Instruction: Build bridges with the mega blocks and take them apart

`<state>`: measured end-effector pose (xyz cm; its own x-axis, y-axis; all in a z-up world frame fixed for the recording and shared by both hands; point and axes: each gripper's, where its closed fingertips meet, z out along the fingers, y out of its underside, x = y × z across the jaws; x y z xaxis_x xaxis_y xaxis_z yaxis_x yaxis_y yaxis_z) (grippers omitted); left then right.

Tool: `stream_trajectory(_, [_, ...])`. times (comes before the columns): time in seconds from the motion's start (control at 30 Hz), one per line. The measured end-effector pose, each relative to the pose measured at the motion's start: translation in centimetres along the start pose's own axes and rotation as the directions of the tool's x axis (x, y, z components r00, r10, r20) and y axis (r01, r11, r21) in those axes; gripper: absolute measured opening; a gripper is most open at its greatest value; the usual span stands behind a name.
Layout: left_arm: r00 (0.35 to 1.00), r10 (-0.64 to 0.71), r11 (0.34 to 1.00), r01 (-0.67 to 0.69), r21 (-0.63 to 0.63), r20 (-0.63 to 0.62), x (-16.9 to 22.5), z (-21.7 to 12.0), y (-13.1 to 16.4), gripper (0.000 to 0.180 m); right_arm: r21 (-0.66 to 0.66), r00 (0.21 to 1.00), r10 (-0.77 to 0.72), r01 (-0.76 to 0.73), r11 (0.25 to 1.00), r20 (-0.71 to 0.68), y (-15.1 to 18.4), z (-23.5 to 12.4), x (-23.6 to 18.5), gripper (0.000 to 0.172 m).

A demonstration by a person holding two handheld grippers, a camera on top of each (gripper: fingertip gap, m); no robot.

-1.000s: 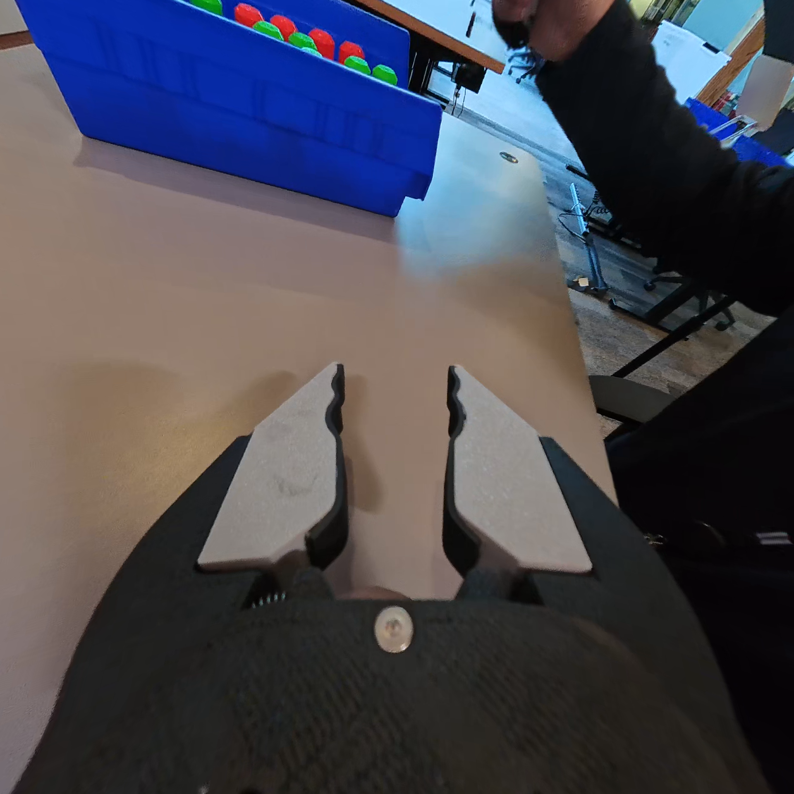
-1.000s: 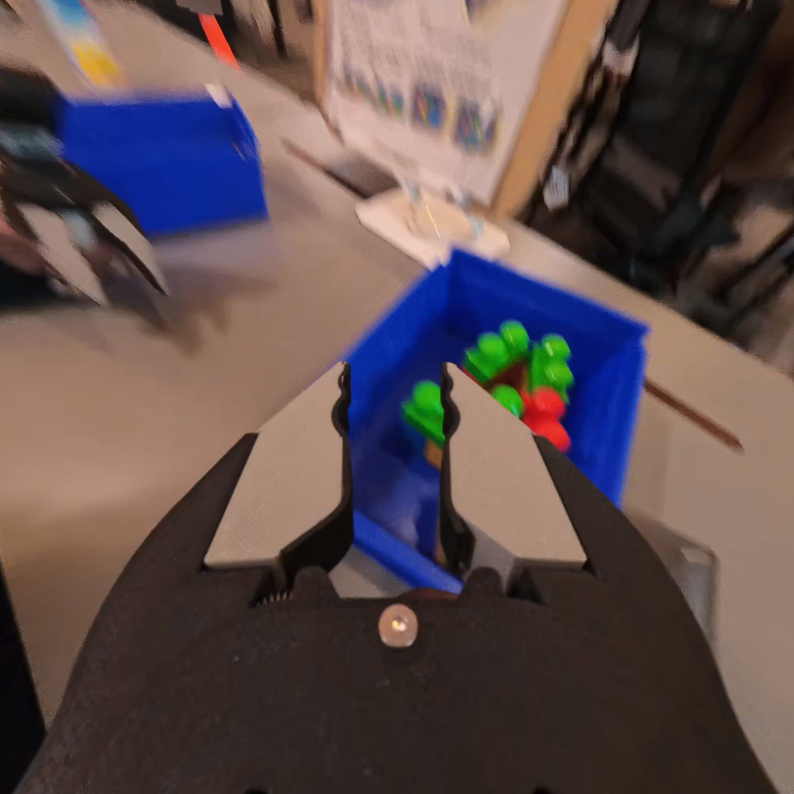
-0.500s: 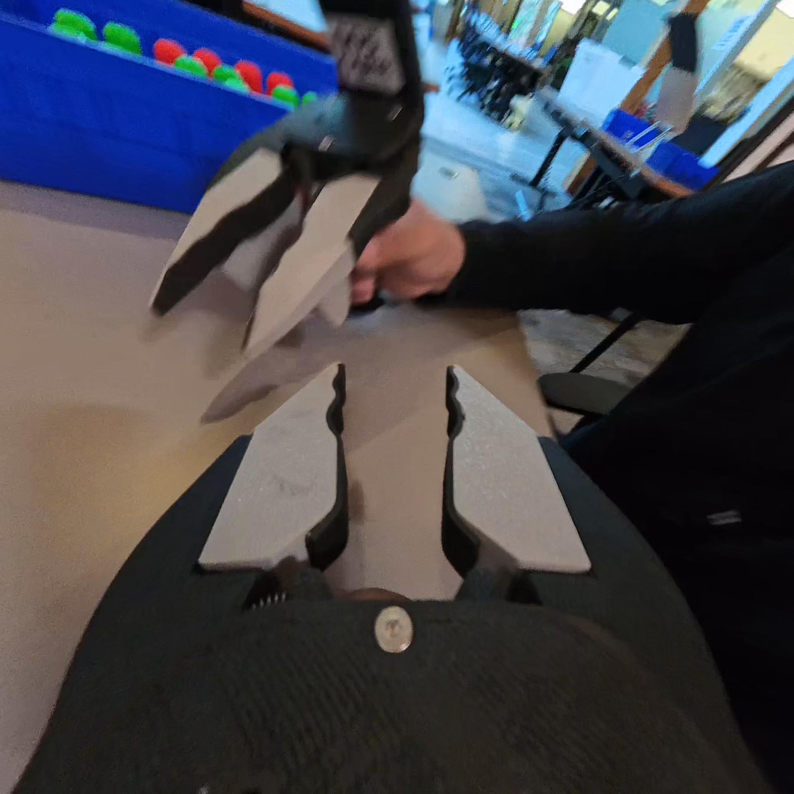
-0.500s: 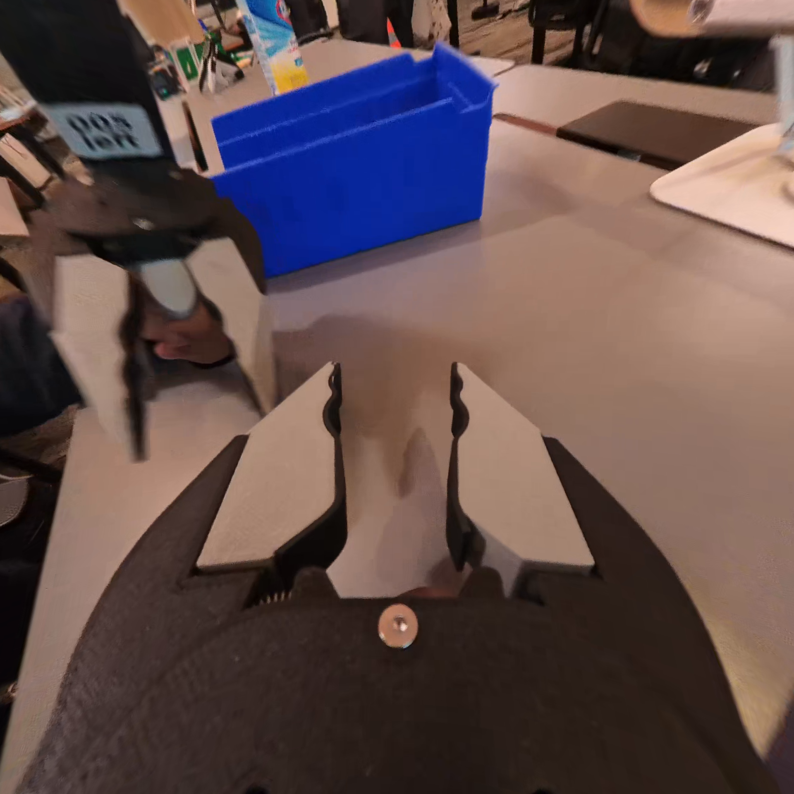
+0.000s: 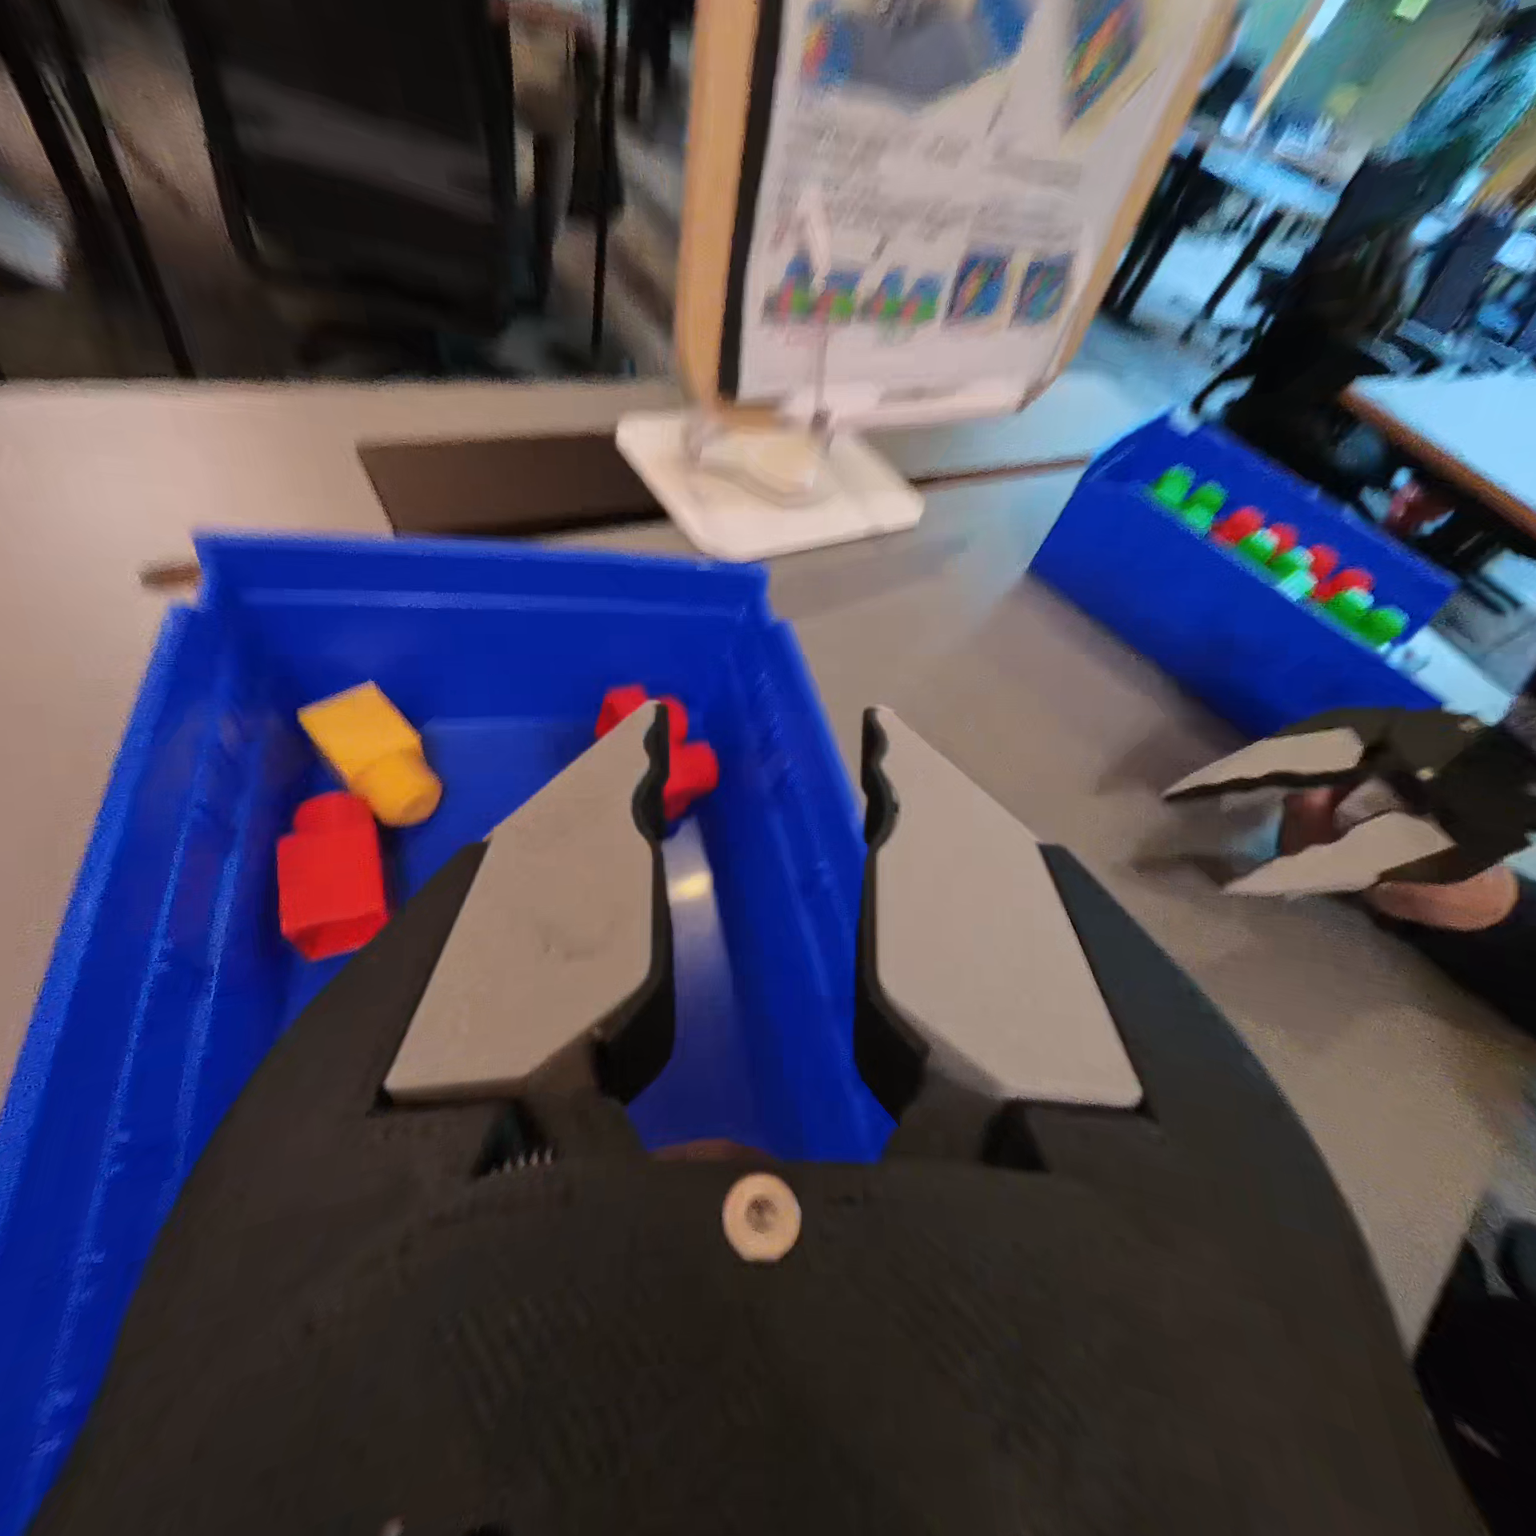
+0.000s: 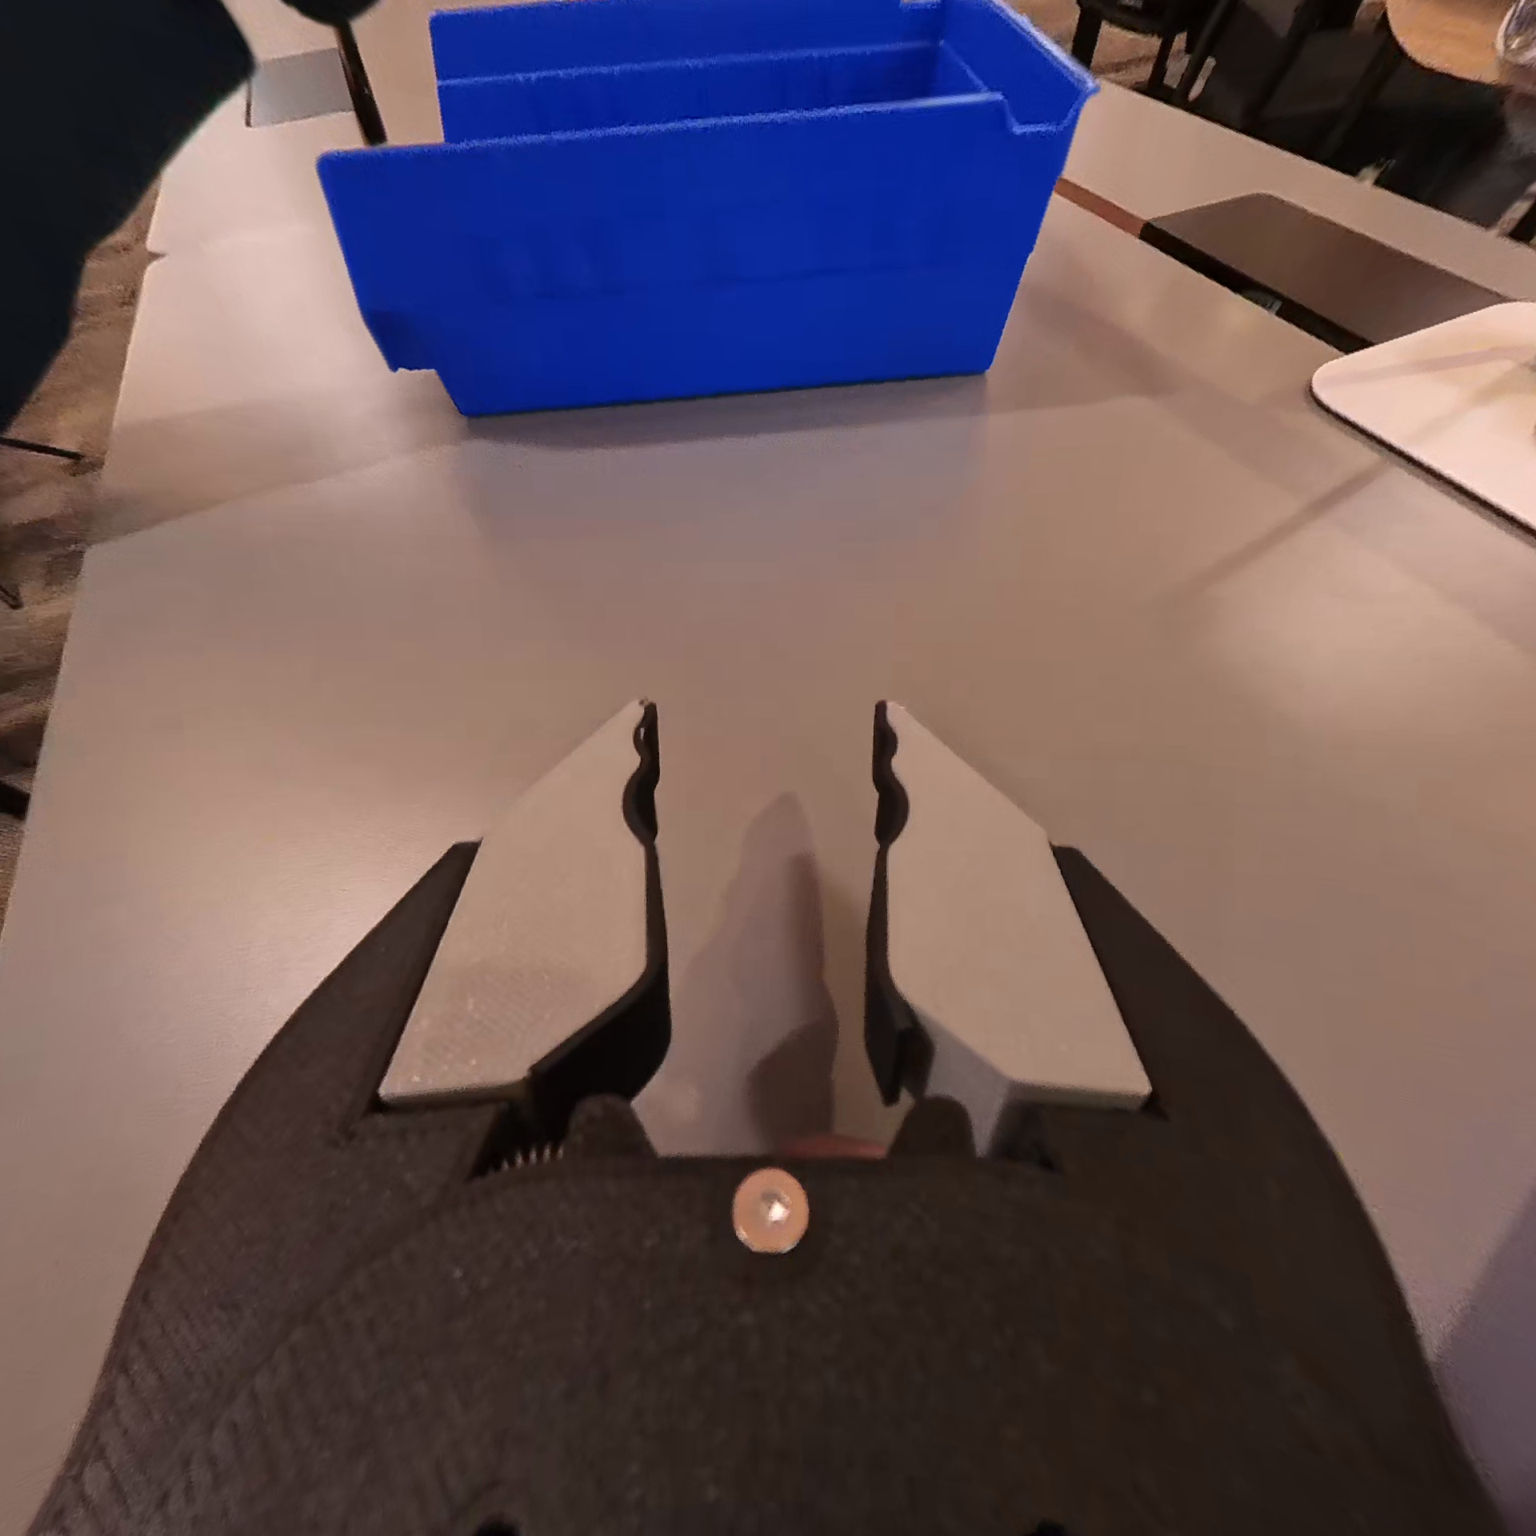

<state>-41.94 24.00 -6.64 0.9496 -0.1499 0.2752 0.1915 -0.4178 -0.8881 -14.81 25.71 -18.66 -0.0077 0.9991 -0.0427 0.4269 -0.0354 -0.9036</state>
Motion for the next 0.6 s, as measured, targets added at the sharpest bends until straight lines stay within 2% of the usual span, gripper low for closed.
stream_trajectory(0.1, [0.998, -0.056, 0.97, 0.058, -0.237, 0.015, -2.8, 4.0, 3.9, 0.05, -0.016, 0.999, 0.035, -0.035, 0.999, 0.009, 0.7, 0.4, 0.3, 0.048])
stream_trajectory(0.17, [0.999, -0.011, 0.953, 0.026, -0.302, 0.053, -4.0, 6.5, 5.2, 0.048, -0.016, 0.999, 0.052, -0.052, 0.999, 0.01, 0.7, 0.4, 0.5, 0.048])
stream_trajectory(0.27, [1.0, -0.008, 0.911, 0.017, -0.413, 0.023, -3.6, 10.0, 7.3, 0.047, 0.005, 0.999, 0.052, -0.052, 0.999, -0.001, 0.3, 0.3, 0.7, 0.048])
stream_trajectory(0.33, [0.998, 0.041, 0.882, -0.012, -0.471, 0.051, -4.3, 11.8, 8.6, 0.043, 0.004, 0.999, 0.044, -0.044, 0.999, -0.005, 0.3, 0.3, 0.6, 0.048])
stream_trajectory(0.4, [0.994, 0.066, 0.862, -0.01, -0.507, 0.092, -5.4, 13.1, 9.6, 0.046, -0.002, 0.999, 0.035, -0.035, 0.999, -0.009, 0.4, 0.4, 0.6, 0.048])
stream_trajectory(0.47, [0.998, -0.025, 0.865, 0.047, -0.499, 0.051, -4.7, 14.4, 9.8, 0.047, -0.007, 1.0, 0.023, -0.023, 1.0, -0.011, 0.5, 0.5, 0.5, 0.048])
stream_trajectory(0.53, [0.996, -0.037, 0.866, 0.07, -0.495, 0.076, -5.4, 15.0, 10.0, 0.046, -0.01, 1.0, 0.01, -0.011, 1.0, -0.009, 0.5, 0.5, 0.3, 0.047])
stream_trajectory(0.57, [0.996, -0.031, 0.872, 0.07, -0.484, 0.087, -5.8, 15.2, 9.9, 0.04, -0.01, 1.0, 0.006, -0.006, 1.0, -0.006, 0.5, 0.5, 0.2, 0.047])
stream_trajectory(0.6, [0.995, -0.033, 0.872, 0.074, -0.484, 0.092, -6.0, 15.2, 9.9, 0.026, -0.009, 1.0, 0.003, -0.003, 1.0, -0.002, 0.4, 0.5, 0.1, 0.047])
